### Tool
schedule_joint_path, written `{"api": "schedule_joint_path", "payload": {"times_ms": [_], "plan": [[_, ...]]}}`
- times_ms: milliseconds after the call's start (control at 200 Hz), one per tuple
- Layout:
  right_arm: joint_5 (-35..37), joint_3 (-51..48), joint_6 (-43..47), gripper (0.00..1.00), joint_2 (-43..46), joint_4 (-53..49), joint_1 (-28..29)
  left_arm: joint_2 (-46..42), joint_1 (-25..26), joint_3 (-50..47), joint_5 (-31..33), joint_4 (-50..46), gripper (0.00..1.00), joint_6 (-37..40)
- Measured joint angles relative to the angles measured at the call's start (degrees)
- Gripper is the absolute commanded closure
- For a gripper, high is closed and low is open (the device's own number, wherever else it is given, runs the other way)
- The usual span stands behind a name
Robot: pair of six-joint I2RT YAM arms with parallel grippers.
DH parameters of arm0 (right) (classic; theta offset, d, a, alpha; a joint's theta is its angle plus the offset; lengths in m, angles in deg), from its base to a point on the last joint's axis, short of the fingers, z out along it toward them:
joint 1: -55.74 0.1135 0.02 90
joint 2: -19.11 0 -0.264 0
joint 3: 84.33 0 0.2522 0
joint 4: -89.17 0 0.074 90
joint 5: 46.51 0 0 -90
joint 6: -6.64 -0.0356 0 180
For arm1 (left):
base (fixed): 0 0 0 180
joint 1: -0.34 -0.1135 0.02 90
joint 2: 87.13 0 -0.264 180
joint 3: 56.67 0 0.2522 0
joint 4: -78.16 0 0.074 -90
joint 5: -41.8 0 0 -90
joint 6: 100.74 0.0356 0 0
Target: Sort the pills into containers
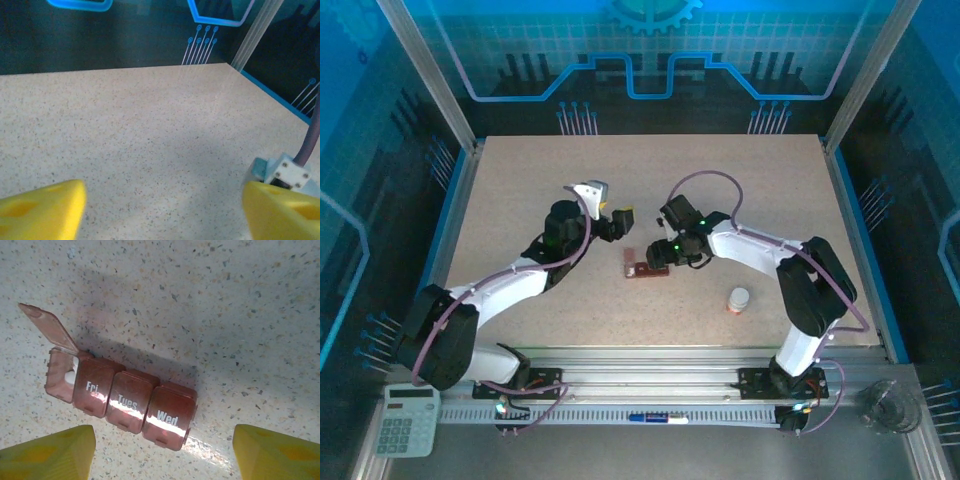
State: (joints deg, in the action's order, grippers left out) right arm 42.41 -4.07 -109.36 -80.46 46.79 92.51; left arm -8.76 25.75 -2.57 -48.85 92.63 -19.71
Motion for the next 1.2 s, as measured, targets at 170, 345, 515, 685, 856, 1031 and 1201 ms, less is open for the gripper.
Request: {"api": "schedule_joint_path", "payload": {"times_ms": [170, 345, 515, 685, 856, 1031, 1201], "plan": [[0.83, 0.04, 0.22, 0.26, -1.86, -0.02, 0.07, 0.68, -0.17, 2.29, -0.02, -5.62, 0.95, 1.53], [1.07, 0.04, 0.44, 0.26, -2.43, 0.04, 0.07, 1.44, -0.17, 2.75, -0.02, -9.14, 1.00, 2.03], [1.05, 0.17, 0.59, 0.27, -3.87, 0.20, 0.09, 3.21, -0.17, 4.83, -2.03, -12.28, 1.00, 2.03], [1.05, 0.37, 0.59, 0.27, -5.05, 0.37, 0.07, 7.63, -0.17, 10.78, -5.16, -18.58, 1.00, 1.99], [1.03, 0.37, 0.59, 0.27, -5.49, 0.44, 0.07, 13.11, -0.35, 17.79, -7.04, -26.16, 1.00, 1.81], [1.03, 0.37, 0.59, 0.28, -5.55, 0.85, 0.07, 16.96, -1.03, 20.90, -8.07, -32.33, 1.00, 1.38], [1.01, 0.37, 0.59, 0.28, -5.68, 0.94, 0.07, 22.25, -1.53, 25.90, -9.77, -39.65, 1.00, 1.36]]}}
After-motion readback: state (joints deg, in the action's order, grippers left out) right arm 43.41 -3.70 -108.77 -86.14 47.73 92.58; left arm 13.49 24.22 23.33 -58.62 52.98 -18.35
